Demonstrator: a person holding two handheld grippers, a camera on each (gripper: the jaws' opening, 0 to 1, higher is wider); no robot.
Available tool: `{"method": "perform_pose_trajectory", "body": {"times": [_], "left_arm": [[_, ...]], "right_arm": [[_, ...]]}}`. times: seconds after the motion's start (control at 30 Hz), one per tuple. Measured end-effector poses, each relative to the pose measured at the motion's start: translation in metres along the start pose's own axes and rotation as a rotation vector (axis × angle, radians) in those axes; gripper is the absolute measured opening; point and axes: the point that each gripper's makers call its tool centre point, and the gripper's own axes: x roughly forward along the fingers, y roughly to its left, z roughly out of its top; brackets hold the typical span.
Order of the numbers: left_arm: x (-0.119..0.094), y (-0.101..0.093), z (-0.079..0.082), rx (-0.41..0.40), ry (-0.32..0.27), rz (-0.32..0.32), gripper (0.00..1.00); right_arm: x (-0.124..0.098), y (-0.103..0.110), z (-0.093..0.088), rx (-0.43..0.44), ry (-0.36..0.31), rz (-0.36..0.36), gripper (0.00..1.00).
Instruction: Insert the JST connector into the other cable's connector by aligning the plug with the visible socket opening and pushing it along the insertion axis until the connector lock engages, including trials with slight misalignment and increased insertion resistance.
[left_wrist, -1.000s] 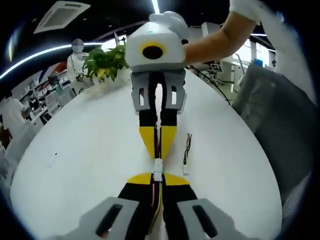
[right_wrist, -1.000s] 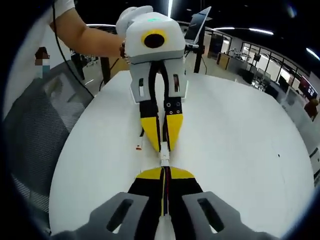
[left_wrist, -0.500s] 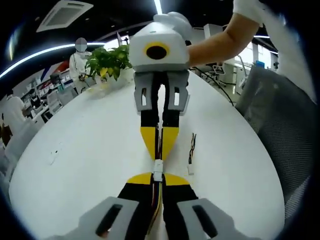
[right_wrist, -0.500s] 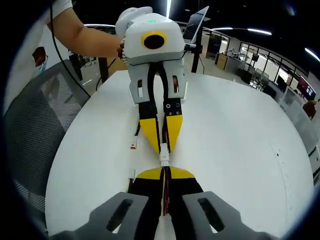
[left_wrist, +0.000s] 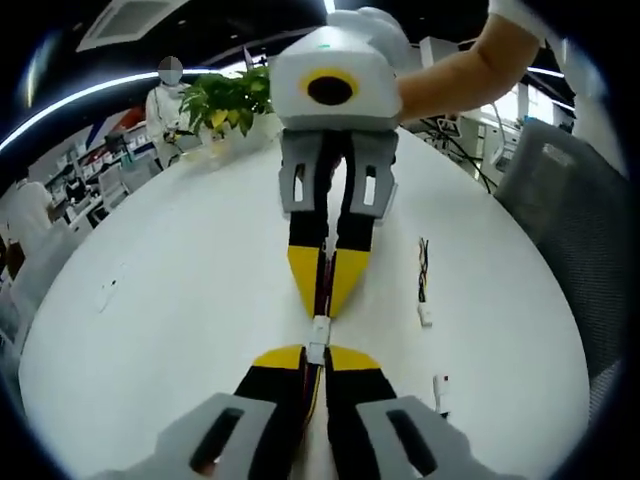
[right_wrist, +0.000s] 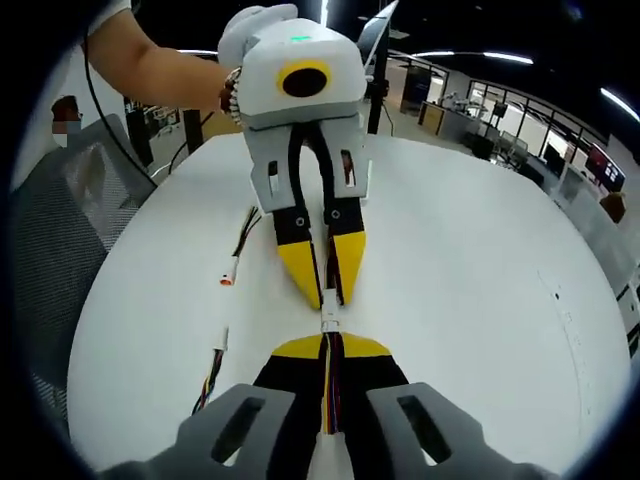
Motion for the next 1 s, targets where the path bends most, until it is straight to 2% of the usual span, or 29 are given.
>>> {"method": "perform_pose_trajectory", "body": {"times": [0.13, 0.17, 0.27, 0.33, 0.4, 0.5, 0.57, 0.63, 0.7, 0.87, 1.0], "left_arm": [[0.000, -0.002, -0.001, 0.001, 0.005, -0.005, 0.05], [-0.001, -0.001, -0.001, -0.002, 0.006, -0.002, 0.05], [-0.003, 0.000, -0.002, -0.015, 0.006, 0.008, 0.06], [-0.004, 0.000, -0.002, -0.021, 0.005, 0.011, 0.09], [-0.006, -0.001, -0.003, -0.030, 0.005, 0.012, 0.11], [-0.011, -0.001, -0.003, -0.038, 0.007, 0.024, 0.11], [-0.021, 0.001, 0.001, -0.060, -0.014, 0.051, 0.12], [-0.030, 0.001, 0.004, -0.099, -0.042, 0.078, 0.14], [-0.039, -0.005, 0.011, -0.154, -0.096, 0.098, 0.15], [-0.052, -0.026, 0.012, -0.202, -0.143, 0.103, 0.15], [-0.054, -0.035, 0.002, -0.231, -0.118, 0.104, 0.15]], "right_arm": [[0.001, 0.001, -0.001, 0.002, -0.011, 0.000, 0.02], [0.000, 0.000, 0.000, -0.025, -0.016, -0.014, 0.02], [-0.001, 0.000, -0.001, -0.022, 0.000, -0.020, 0.03], [-0.003, 0.001, 0.000, -0.013, -0.005, -0.021, 0.05], [-0.004, -0.001, -0.002, 0.004, -0.005, -0.026, 0.12], [-0.010, -0.001, -0.001, -0.006, 0.003, -0.042, 0.07], [-0.019, 0.002, 0.004, -0.002, -0.012, -0.055, 0.09], [-0.021, 0.005, 0.002, -0.010, -0.008, -0.050, 0.13], [-0.025, 0.015, 0.001, -0.025, -0.007, -0.038, 0.13], [-0.032, 0.042, 0.004, -0.008, -0.033, -0.020, 0.12], [-0.032, 0.061, 0.004, 0.011, -0.047, -0.006, 0.12]]}}
